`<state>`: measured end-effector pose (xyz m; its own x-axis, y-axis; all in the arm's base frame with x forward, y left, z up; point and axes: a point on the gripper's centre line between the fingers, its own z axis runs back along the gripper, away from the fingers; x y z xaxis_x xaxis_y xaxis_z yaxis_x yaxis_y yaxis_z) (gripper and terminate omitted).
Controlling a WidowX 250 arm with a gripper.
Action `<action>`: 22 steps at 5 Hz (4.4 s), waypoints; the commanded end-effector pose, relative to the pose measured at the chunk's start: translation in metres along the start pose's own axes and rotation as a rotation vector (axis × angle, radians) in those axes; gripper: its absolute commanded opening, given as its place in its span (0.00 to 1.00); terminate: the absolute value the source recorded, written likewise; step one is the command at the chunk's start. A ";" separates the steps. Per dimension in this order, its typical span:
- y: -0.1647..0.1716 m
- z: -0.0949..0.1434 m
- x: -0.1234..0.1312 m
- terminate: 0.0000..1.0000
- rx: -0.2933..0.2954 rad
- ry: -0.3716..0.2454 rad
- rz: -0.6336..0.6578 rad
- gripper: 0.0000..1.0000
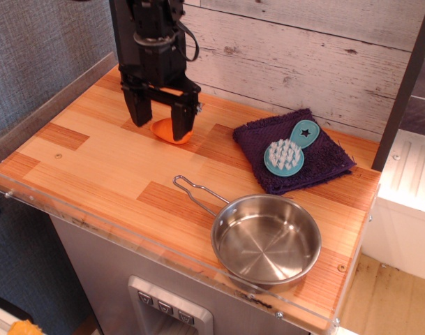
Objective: Put red toy on the vessel
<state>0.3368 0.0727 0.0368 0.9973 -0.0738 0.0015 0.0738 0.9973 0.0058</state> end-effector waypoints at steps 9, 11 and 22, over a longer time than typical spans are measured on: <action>-0.027 0.043 0.066 0.00 -0.036 -0.203 0.105 1.00; -0.023 0.038 0.104 0.00 -0.036 -0.241 0.222 1.00; -0.159 0.032 -0.040 0.00 -0.067 -0.063 -0.319 0.00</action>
<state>0.2845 -0.0891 0.0499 0.9282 -0.3719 0.0129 0.3721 0.9267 -0.0532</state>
